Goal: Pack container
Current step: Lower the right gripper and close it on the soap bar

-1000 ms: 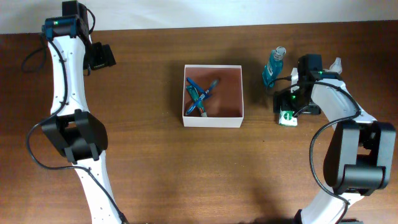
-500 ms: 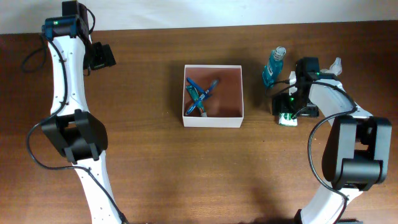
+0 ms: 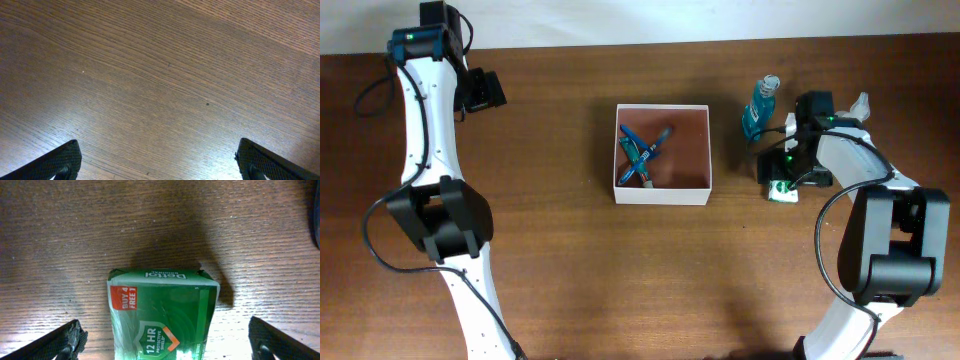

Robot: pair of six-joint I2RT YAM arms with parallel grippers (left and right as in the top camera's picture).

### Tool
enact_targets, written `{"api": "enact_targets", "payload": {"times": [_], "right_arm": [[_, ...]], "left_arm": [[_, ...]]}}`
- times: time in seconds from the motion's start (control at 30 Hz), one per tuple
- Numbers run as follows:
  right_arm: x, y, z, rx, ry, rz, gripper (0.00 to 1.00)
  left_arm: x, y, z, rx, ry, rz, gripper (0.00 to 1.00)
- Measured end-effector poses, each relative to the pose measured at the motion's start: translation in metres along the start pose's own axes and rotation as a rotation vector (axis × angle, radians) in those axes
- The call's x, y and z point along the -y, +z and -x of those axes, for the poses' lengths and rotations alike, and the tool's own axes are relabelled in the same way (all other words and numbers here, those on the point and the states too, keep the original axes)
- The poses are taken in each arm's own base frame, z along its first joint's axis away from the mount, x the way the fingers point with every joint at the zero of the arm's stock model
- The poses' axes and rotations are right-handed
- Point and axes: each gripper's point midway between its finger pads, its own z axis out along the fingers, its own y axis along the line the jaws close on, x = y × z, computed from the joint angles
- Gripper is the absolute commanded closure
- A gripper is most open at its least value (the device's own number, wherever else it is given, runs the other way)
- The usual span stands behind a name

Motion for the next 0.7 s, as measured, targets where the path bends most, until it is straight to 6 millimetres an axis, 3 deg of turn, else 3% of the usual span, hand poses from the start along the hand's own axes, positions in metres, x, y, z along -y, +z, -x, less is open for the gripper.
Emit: {"api": "enact_targets", "payload": {"times": [0.7], "right_arm": [[0.0000, 0.0034, -0.0020, 0.001, 0.000, 0.000, 0.06]], "left_arm": [[0.0000, 0.0000, 0.0000, 0.000, 0.000, 0.000, 0.01]]}}
